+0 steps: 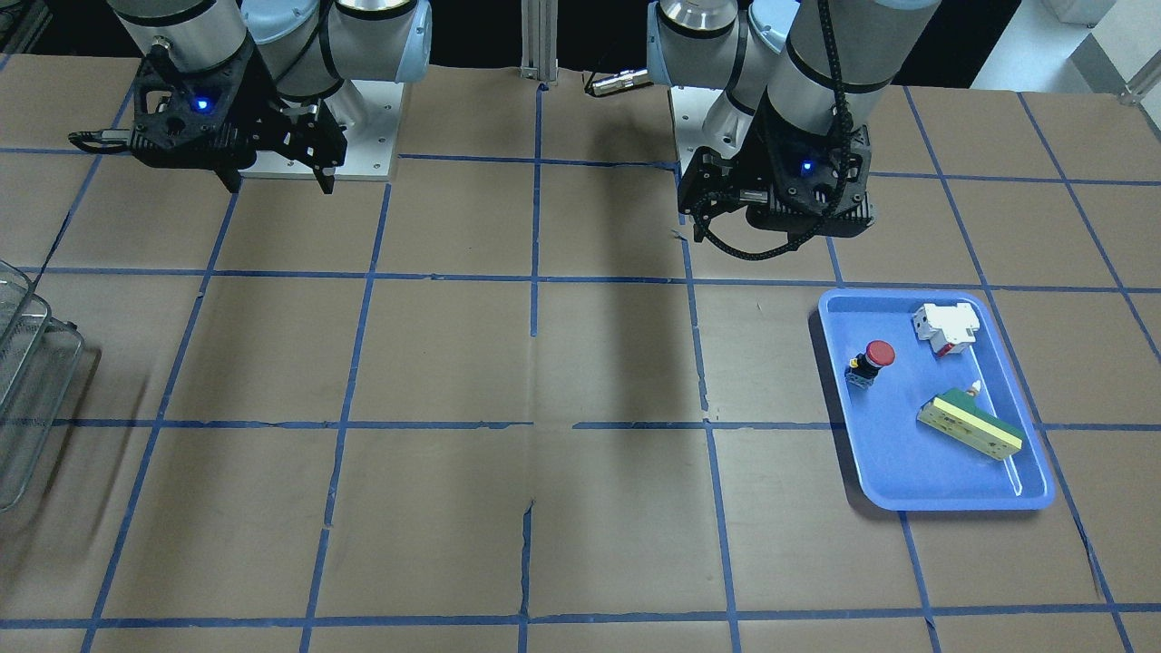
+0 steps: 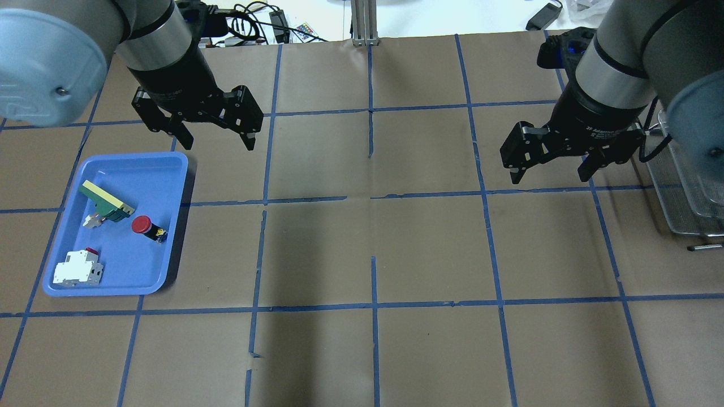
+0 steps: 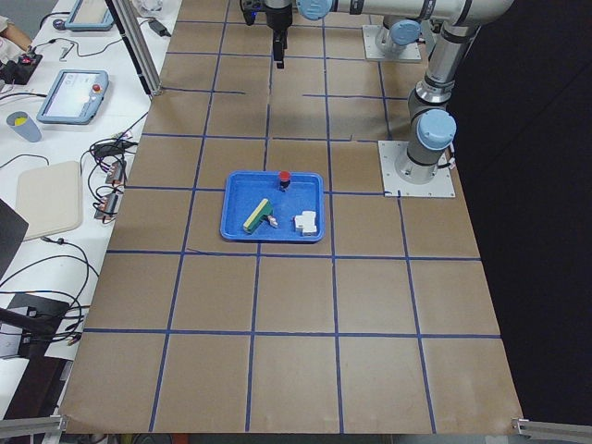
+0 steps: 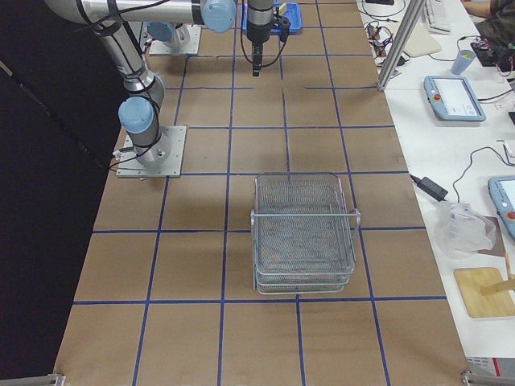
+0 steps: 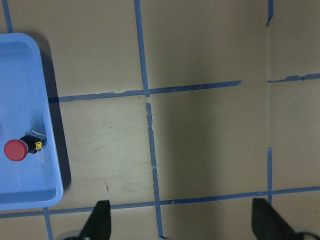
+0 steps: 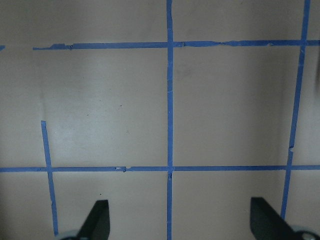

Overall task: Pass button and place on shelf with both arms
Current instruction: 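Lower the left gripper into the blue tray and grasp the red push button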

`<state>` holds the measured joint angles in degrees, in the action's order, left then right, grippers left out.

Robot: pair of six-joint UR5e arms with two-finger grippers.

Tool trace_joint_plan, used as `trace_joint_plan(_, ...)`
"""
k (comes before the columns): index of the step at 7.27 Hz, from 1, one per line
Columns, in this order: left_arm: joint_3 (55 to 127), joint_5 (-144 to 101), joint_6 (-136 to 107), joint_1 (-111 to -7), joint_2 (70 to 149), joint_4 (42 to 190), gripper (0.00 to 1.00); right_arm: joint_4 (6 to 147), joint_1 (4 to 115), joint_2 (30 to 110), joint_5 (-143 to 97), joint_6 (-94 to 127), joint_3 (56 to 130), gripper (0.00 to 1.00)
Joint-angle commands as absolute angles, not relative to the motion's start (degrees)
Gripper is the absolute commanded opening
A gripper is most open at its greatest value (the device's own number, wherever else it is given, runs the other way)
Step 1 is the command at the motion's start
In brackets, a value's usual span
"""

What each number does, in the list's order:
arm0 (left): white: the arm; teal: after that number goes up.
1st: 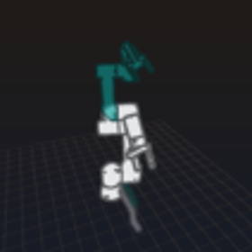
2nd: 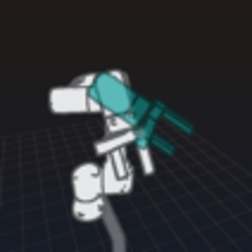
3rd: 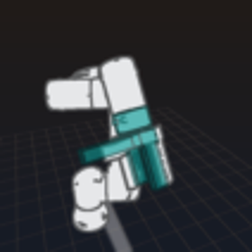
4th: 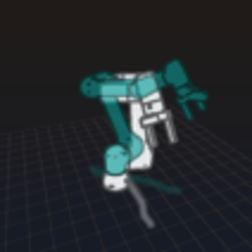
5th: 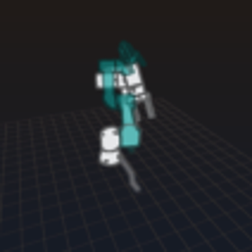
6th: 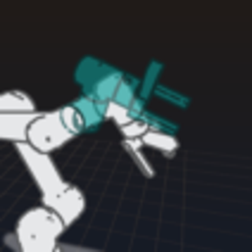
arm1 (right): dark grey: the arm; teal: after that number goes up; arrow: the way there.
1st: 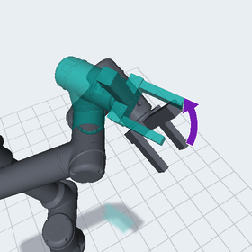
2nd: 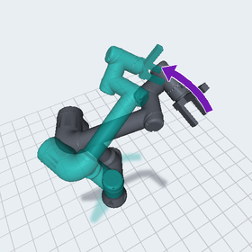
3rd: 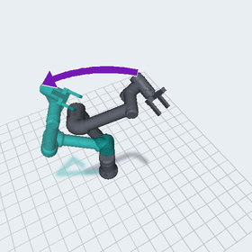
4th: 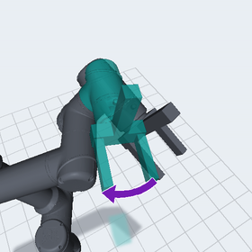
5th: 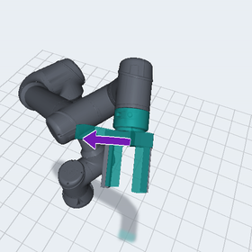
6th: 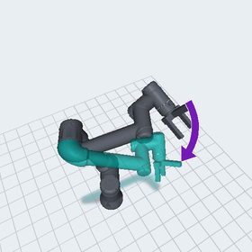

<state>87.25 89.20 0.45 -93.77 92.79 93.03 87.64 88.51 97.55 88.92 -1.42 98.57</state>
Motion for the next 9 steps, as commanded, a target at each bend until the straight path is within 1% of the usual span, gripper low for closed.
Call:
trace_joint_plan(1,88.2,89.5,0.7,-93.3,92.6,93.1,1.00,87.7,88.5,97.6,88.6,-1.2,98.6,1.00)
trace_joint_plan(2,87.9,90.0,1.1,-92.3,92.5,92.6,1.00,87.7,88.5,97.6,88.6,-1.2,98.6,1.00)
trace_joint_plan(3,88.6,91.0,1.7,-89.1,92.7,92.5,1.00,87.7,88.5,97.6,88.6,-1.1,98.7,1.00)
trace_joint_plan(4,88.7,90.7,4.0,-84.4,93.8,91.7,1.00,87.6,88.5,97.6,88.6,-1.1,98.8,1.00)
trace_joint_plan(5,89.3,90.8,11.8,-79.9,94.9,91.1,1.00,87.7,88.5,97.6,88.5,-1.1,98.9,1.00)
trace_joint_plan(6,91.9,90.9,16.7,-76.4,95.3,87.5,1.00,87.7,88.5,97.6,88.5,-1.1,98.8,1.00)
trace_joint_plan(7,96.6,90.8,23.5,-72.6,95.4,82.9,1.00,87.7,88.5,97.6,88.6,-1.1,98.8,1.00)
trace_joint_plan(9,108.7,91.0,32.9,-68.1,96.1,65.0,1.00,87.8,88.3,97.5,89.1,-1.2,99.1,1.00)
